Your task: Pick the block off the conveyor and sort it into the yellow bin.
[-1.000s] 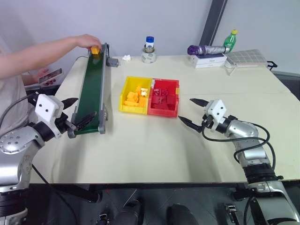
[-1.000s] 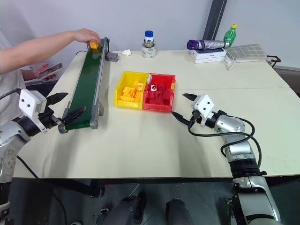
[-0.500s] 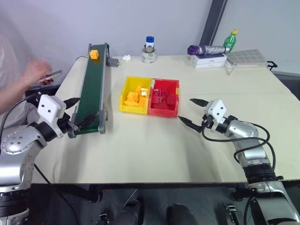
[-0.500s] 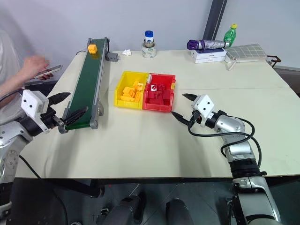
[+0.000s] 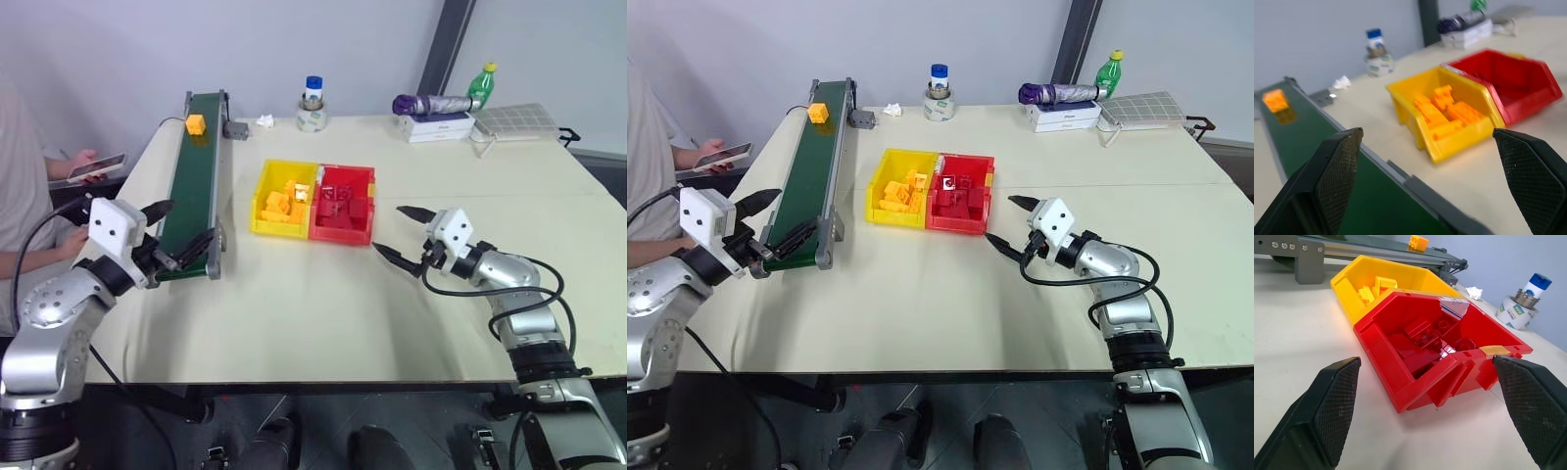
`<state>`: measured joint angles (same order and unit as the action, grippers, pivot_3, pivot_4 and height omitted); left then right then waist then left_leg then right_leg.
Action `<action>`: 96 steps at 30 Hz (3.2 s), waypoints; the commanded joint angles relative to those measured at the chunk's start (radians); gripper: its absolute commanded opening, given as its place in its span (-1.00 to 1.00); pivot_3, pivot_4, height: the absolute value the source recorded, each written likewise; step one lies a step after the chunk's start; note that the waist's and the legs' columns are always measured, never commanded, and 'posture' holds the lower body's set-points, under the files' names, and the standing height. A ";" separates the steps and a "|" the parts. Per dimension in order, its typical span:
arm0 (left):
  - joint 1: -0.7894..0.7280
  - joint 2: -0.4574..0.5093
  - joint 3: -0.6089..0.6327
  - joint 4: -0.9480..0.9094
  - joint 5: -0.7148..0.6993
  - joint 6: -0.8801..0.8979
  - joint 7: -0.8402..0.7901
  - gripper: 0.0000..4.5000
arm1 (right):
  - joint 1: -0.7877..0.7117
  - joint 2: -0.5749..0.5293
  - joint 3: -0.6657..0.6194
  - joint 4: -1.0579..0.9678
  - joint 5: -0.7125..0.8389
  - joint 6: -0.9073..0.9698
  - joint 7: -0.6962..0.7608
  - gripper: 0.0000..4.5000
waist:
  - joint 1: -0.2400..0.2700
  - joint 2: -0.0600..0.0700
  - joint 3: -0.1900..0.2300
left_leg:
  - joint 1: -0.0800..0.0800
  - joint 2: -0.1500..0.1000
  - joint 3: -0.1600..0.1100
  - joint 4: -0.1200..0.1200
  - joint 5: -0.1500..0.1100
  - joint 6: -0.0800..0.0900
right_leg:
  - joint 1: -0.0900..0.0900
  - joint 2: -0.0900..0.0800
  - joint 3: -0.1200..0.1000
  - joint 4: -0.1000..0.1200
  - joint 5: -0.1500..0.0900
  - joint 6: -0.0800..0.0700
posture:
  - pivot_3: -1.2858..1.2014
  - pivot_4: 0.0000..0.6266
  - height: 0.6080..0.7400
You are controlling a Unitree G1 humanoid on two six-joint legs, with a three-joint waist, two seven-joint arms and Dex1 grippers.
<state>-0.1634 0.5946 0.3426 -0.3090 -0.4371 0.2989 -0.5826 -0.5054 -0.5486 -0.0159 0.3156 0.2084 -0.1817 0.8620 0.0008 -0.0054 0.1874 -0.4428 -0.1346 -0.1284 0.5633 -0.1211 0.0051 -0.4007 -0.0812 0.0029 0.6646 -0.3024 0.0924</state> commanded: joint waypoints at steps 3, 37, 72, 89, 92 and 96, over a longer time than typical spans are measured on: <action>0.064 -0.111 0.036 -0.088 0.118 -0.059 0.219 0.99 | 0.000 -0.009 -0.027 -0.035 0.010 -0.014 -0.004 1.00 | 0.000 0.000 0.000 | 0.000 0.000 0.000 0.000 0.000 0.000 | 0.000 0.000 0.000 0.000 0.000 0.001 | 0.03 -0.52 1.00; 0.024 -0.266 -0.005 -0.121 0.184 0.147 0.462 0.99 | 0.003 -0.001 -0.018 -0.034 0.007 -0.017 -0.012 1.00 | 0.011 0.000 0.000 | 0.000 0.000 -0.002 0.010 -0.001 0.000 | 0.005 0.001 -0.003 0.001 0.000 -0.001 | 0.03 -0.52 1.00; -0.626 -0.058 -0.135 0.746 0.222 0.223 0.231 0.99 | 0.002 0.019 -0.008 -0.064 -0.003 0.002 -0.031 1.00 | 0.005 -0.001 0.000 | -0.001 0.000 -0.003 0.010 -0.001 0.000 | 0.005 0.002 -0.004 0.001 0.002 0.003 | 0.03 -0.52 1.00; -0.776 -0.285 -0.192 0.654 0.206 0.220 0.324 -0.39 | -0.004 0.024 -0.008 -0.071 -0.004 0.009 -0.046 1.00 | 0.011 -0.002 0.001 | -0.001 -0.001 -0.004 0.013 0.000 0.000 | 0.007 0.001 -0.005 0.001 0.003 0.006 | 0.03 -0.52 1.00; -0.860 -0.362 -0.229 0.803 0.239 0.124 0.322 -0.39 | -0.001 0.025 -0.008 -0.085 -0.004 0.016 -0.052 1.00 | 0.011 -0.002 0.001 | -0.001 -0.001 -0.004 0.013 0.000 0.000 | 0.007 0.001 -0.005 0.001 0.004 0.006 | 0.03 -0.52 1.00; -0.977 -0.421 -0.237 1.041 0.269 -0.022 0.334 -0.39 | 0.012 0.020 -0.012 -0.112 -0.004 0.029 -0.061 1.00 | 0.004 -0.003 0.001 | -0.002 -0.002 -0.004 0.013 0.000 0.001 | 0.006 0.001 -0.005 0.001 0.004 0.008 | 0.03 -0.52 1.00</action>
<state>-1.0868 0.1690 0.1017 0.6827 -0.1889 0.3565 -0.2552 -0.4903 -0.5256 -0.0094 0.2589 0.1995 -0.1510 0.8097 0.0046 -0.0081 0.1886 -0.4447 -0.1362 -0.1324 0.5757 -0.1214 0.0057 -0.3948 -0.0802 -0.0024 0.6653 -0.2982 0.1000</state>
